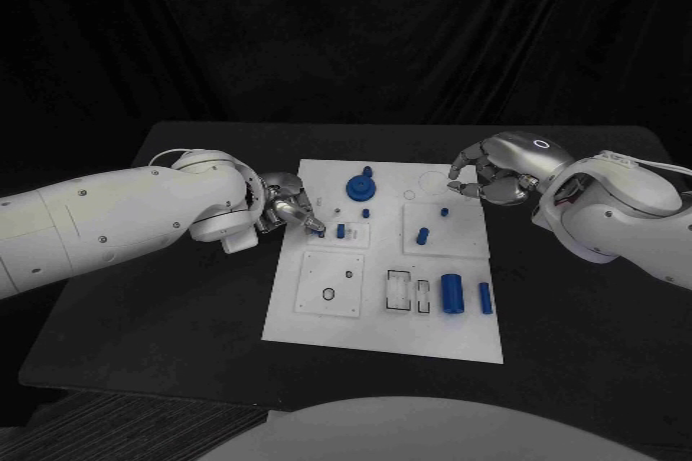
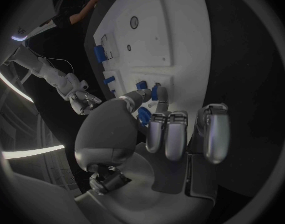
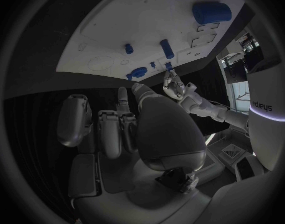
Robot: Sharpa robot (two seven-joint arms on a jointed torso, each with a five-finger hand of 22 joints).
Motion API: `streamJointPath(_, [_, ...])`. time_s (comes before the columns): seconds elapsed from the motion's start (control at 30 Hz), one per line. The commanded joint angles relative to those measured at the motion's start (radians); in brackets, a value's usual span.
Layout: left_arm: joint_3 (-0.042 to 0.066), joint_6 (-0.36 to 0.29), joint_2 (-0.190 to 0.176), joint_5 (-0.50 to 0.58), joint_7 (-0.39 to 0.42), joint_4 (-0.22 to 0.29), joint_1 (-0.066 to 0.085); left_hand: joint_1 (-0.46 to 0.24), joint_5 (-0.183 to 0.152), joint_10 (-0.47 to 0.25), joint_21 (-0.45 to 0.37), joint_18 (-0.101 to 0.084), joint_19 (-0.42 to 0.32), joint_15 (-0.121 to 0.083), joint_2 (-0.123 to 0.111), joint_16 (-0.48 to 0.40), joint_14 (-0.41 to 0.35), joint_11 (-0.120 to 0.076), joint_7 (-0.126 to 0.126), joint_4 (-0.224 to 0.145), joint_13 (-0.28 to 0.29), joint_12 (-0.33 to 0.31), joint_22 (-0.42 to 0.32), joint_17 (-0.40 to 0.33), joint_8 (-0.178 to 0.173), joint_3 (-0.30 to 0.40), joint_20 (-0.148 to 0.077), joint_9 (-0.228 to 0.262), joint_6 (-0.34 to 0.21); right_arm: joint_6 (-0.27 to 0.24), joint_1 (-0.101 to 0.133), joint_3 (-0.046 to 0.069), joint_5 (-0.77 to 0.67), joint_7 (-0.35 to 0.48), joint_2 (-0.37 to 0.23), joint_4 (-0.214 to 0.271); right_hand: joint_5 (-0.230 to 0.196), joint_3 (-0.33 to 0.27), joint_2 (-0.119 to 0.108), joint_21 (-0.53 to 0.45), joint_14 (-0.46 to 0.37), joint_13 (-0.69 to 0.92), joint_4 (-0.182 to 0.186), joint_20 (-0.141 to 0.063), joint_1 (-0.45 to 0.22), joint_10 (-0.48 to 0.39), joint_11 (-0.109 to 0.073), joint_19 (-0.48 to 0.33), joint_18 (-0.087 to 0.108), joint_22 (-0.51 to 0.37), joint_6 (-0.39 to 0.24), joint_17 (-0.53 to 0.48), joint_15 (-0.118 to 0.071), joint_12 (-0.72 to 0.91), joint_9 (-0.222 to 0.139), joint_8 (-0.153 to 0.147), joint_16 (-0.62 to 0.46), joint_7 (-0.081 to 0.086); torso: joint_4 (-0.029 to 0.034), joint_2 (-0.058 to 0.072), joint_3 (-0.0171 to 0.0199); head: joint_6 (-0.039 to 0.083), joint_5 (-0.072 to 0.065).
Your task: Assemble the parts on the task board
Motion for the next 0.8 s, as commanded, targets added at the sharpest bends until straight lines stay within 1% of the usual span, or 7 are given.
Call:
streamJointPath(0.03, [0.001,0.02,0.005,-0.054,0.014,-0.003,-0.002,-0.002,0.004,0.103,-0.005,0.018,0.002,-0.005,0.009,0.003,0.106,-0.004,0.001,-0.049,0.262,0.0,0.211,0.263,-0.003,0.052,-0.004,0.0,-0.002,-0.005,-0.003,0.001,-0.002,-0.017,0.001,0.0,0.004,0.006,0.0,-0.005,0.093,0.263,-0.001,-0.002,0.008,0.105,-0.006,-0.006,0.018,0.167,0.005,0.222,-0.006,0.004,-0.001,0.003,-0.003,0.001,0.0007,-0.001,-0.0002,0.0,-0.001])
streamJointPath(0.07, [0.001,0.023,0.006,-0.063,0.015,-0.005,-0.002,-0.002,0.003,0.103,-0.005,0.018,0.002,-0.005,0.009,0.003,0.106,-0.004,0.001,-0.049,0.262,0.0,0.21,0.263,-0.003,0.051,-0.004,0.0,-0.002,-0.004,-0.003,0.001,-0.002,-0.017,0.001,0.0,0.004,0.006,0.0,-0.005,0.093,0.263,-0.001,-0.002,0.008,0.105,-0.006,-0.006,0.018,0.167,0.005,0.222,-0.006,0.004,-0.001,0.003,-0.003,0.001,0.0006,-0.001,-0.0002,0.0,0.002])
streamJointPath(0.1, [0.001,0.023,0.007,-0.068,0.016,-0.007,-0.003,-0.003,0.003,0.103,-0.005,0.018,0.002,-0.005,0.01,0.003,0.106,-0.004,0.001,-0.048,0.262,0.0,0.21,0.263,-0.002,0.05,-0.004,0.0,-0.001,-0.004,-0.003,0.001,-0.002,-0.017,0.001,0.0,0.004,0.006,0.0,-0.005,0.093,0.263,-0.001,-0.002,0.008,0.105,-0.006,-0.006,0.018,0.167,0.005,0.222,-0.006,0.004,-0.001,0.003,-0.003,0.001,0.0008,-0.001,0.0,0.0,0.0])
streamJointPath(0.3, [0.001,0.026,0.013,-0.087,0.022,-0.015,-0.004,-0.005,0.003,0.103,-0.004,0.018,0.003,-0.004,0.011,0.003,0.106,-0.004,0.001,-0.047,0.262,0.0,0.211,0.263,-0.002,0.049,-0.004,0.001,0.0,-0.003,-0.004,0.001,-0.002,-0.018,0.001,-0.001,0.006,0.007,0.0,-0.005,0.093,0.263,-0.002,-0.002,0.009,0.105,-0.006,-0.006,0.018,0.167,0.005,0.221,-0.006,0.004,-0.001,0.003,-0.004,0.001,0.0009,-0.001,0.0001,0.0,0.0])
streamJointPath(0.47, [0.001,0.022,0.016,-0.092,0.027,-0.016,-0.005,-0.006,0.002,0.103,-0.003,0.017,0.003,-0.004,0.011,0.003,0.106,-0.004,0.001,-0.046,0.262,0.0,0.211,0.263,-0.001,0.048,-0.004,0.001,0.0,-0.002,-0.004,0.001,-0.002,-0.019,0.003,-0.002,0.008,0.008,0.0,-0.004,0.093,0.263,-0.003,-0.002,0.011,0.105,-0.006,-0.006,0.018,0.167,0.005,0.221,-0.006,0.004,-0.001,0.003,-0.004,0.001,0.0004,0.0,-0.0006,0.0,0.0])
streamJointPath(0.8, [0.001,0.023,0.018,-0.093,0.03,-0.013,-0.006,-0.007,0.002,0.103,-0.003,0.017,0.003,-0.004,0.012,0.003,0.106,-0.004,0.001,-0.045,0.262,0.0,0.211,0.263,-0.001,0.047,-0.004,0.001,0.001,0.001,-0.005,0.001,-0.002,-0.023,0.003,-0.003,0.01,0.01,0.0,-0.006,0.092,0.263,-0.005,-0.002,0.013,0.105,-0.006,-0.006,0.018,0.167,0.005,0.22,-0.006,0.004,-0.001,0.003,-0.006,0.001,0.001,0.0,-0.0001,0.0,0.0])
